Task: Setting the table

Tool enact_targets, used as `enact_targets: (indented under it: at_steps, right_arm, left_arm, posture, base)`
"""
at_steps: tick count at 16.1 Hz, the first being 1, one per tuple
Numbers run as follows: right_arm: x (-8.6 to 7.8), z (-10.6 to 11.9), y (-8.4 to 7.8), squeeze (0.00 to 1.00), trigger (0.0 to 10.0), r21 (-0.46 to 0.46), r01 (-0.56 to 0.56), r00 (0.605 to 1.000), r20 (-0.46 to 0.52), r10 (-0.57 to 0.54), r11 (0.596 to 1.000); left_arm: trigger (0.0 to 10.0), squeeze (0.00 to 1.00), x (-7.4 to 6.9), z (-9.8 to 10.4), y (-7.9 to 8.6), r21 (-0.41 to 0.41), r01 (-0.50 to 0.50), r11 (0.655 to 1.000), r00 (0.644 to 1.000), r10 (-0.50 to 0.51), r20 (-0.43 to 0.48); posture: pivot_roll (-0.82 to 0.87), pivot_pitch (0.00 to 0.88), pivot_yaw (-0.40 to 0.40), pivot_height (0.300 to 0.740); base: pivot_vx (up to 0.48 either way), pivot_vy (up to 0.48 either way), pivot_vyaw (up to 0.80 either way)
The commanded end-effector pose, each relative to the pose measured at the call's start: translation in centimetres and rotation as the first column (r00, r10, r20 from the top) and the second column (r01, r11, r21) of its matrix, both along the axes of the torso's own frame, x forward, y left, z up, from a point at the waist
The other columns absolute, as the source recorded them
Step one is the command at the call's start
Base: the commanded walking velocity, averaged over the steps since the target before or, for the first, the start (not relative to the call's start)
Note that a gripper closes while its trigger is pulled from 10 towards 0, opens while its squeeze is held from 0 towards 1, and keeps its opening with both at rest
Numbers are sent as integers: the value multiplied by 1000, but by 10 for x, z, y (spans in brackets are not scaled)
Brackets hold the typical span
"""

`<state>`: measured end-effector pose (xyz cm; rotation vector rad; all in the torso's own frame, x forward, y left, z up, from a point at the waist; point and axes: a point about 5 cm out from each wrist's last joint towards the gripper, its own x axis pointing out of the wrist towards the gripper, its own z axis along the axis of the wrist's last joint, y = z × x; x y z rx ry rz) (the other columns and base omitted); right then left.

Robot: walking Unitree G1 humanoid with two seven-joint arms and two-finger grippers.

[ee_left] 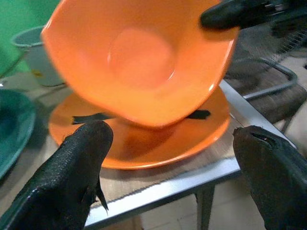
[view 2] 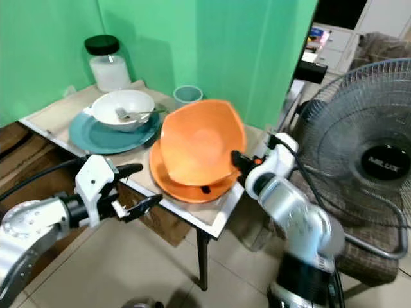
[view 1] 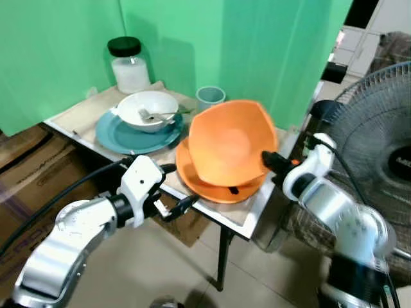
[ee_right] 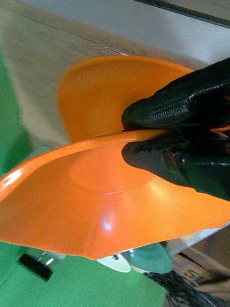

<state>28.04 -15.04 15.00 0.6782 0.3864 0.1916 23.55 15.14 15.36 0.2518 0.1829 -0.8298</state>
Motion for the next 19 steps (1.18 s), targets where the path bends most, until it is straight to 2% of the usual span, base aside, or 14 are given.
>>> enact_targets:
  at_steps: [1, 2, 4, 6, 8, 11, 13, 14, 15, 17, 19]
  right_arm:
    - [0, 27, -2, 0, 2431, 16, 15, 985, 170, -18, 1000]
    - [-4, 35, -6, 0, 10000, 16, 65, 970, 233, -67, 998]
    - [-7, 37, -10, 0, 10000, -119, 102, 958, 278, -66, 988]
    - [-16, 41, -14, 0, 10000, -141, 156, 936, 336, -101, 978]
    - [-22, 47, -16, 0, 10000, -188, 198, 910, 400, -109, 962]
    - [-21, 46, -16, 0, 10000, -191, 258, 889, 430, -155, 947]
    - [-21, 45, -12, 0, 10000, -173, 246, 888, 435, -150, 954]
    - [-21, 44, -12, 0, 10000, -176, 248, 889, 432, -151, 953]
    - [-20, 44, -12, 0, 10000, -181, 252, 887, 436, -152, 951]
    - [-19, 43, -14, 0, 10000, -196, 266, 883, 443, -157, 944]
    - [-17, 43, -13, 0, 10000, -200, 261, 884, 443, -150, 944]
  left_arm:
    - [10000, 482, 0, 5, -2, 3, -17, 1000, 999, 17, 43]
    - [10000, 482, 2, 9, -3, -18, -50, 999, 996, 52, 79]
    - [10000, 478, 6, 9, -2, -20, -100, 995, 990, 102, 100]
    - [10000, 467, 12, 14, -6, -48, -182, 982, 972, 187, 140]
    - [10000, 459, 18, 16, -3, -73, -294, 953, 936, 302, 182]
    - [10000, 447, 21, 16, -2, -80, -365, 928, 900, 374, 225]
    - [10000, 286, 20, 17, -5, -95, -385, 918, 888, 396, 231]
    - [10000, 0, 21, 15, -2, -98, -403, 910, 884, 415, 216]
    - [10000, 0, 23, 13, 1, -87, -433, 897, 872, 442, 209]
    - [10000, 0, 22, 16, -1, -96, -423, 901, 873, 433, 224]
    - [10000, 0, 25, 13, 4, -92, -458, 884, 854, 467, 229]
  posture:
    - [165, 0, -7, 740]
    - [161, 0, -9, 740]
    - [154, 0, 1, 740]
    - [146, 0, -4, 740]
    - [147, 0, -4, 740]
    - [140, 0, -16, 740]
    - [145, 0, -27, 740]
    - [138, 0, -22, 740]
    - [140, 0, -21, 740]
    - [142, 0, -27, 740]
    - [145, 0, -25, 740]
  base:
    - [0, 0, 0]
    - [0, 0, 0]
    - [0, 0, 0]
    - [0, 0, -719]
    - [0, 0, -763]
    - [0, 0, -796]
    - [0, 0, -800]
    - [0, 0, -800]
    - [0, 0, -800]
    - [0, 0, -800]
    - [0, 0, -800]
